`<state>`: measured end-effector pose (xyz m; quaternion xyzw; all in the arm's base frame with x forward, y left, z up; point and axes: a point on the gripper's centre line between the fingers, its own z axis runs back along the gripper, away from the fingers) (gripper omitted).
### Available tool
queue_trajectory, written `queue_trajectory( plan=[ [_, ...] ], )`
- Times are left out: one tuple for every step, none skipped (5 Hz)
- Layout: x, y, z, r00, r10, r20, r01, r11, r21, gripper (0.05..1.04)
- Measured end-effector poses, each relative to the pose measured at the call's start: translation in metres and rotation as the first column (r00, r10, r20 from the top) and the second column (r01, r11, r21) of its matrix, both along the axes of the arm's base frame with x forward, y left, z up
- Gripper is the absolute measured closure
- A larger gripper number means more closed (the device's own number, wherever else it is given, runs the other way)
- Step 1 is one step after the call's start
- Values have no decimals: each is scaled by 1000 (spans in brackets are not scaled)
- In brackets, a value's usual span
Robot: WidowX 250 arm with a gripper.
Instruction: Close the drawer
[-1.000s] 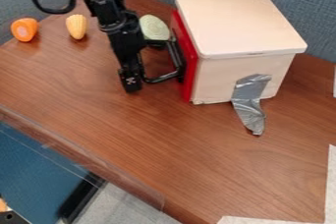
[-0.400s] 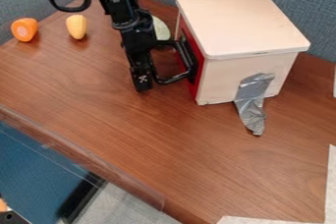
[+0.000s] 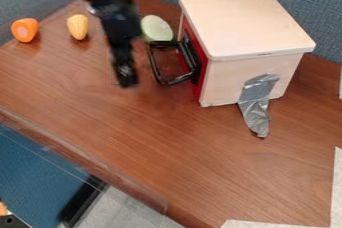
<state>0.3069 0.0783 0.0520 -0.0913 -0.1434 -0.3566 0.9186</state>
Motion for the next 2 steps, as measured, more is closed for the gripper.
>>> queue_trajectory(
  plan=[
    [-21, 9, 31, 999, -23, 32, 21, 999, 48, 85],
    [-49, 19, 56, 1000, -22, 11, 21, 994, 109, 85]
  ],
)
